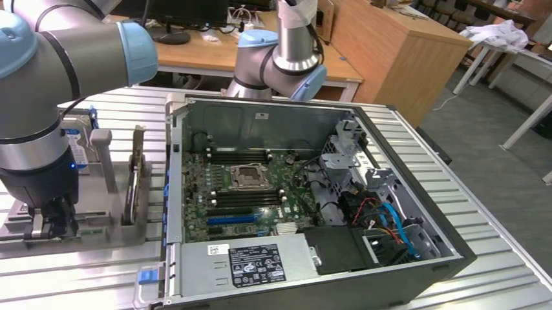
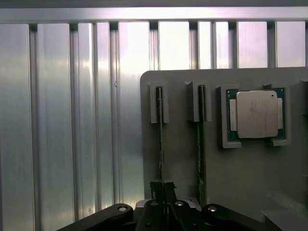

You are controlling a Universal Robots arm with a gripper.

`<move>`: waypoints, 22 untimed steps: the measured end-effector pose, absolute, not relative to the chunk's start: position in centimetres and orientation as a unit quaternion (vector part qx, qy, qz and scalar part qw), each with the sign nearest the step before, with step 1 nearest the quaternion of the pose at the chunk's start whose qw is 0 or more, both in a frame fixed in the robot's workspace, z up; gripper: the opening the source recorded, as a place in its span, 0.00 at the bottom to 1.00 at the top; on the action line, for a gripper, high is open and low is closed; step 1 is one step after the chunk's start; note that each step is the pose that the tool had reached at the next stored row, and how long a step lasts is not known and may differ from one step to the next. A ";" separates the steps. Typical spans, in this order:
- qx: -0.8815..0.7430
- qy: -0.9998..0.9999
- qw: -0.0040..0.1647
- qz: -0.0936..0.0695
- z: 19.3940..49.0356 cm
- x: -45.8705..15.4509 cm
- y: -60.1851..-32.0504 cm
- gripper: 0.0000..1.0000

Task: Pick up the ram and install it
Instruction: 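Pick up the ram and move it above insertion slot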

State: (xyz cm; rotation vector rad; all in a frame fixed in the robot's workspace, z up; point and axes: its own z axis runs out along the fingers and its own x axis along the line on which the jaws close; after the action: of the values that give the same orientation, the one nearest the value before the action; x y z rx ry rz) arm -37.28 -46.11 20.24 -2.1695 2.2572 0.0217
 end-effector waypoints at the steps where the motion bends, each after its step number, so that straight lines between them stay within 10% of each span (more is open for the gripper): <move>1: -0.693 0.721 0.005 0.007 20.2 -37.3 -46.1 0.12; 22: -0.698 0.716 0.005 0.007 20.2 -37.3 -46.1 0.12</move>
State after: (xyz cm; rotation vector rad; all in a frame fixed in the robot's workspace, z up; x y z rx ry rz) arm -37.28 -46.11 20.24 -2.1861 2.2413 0.0217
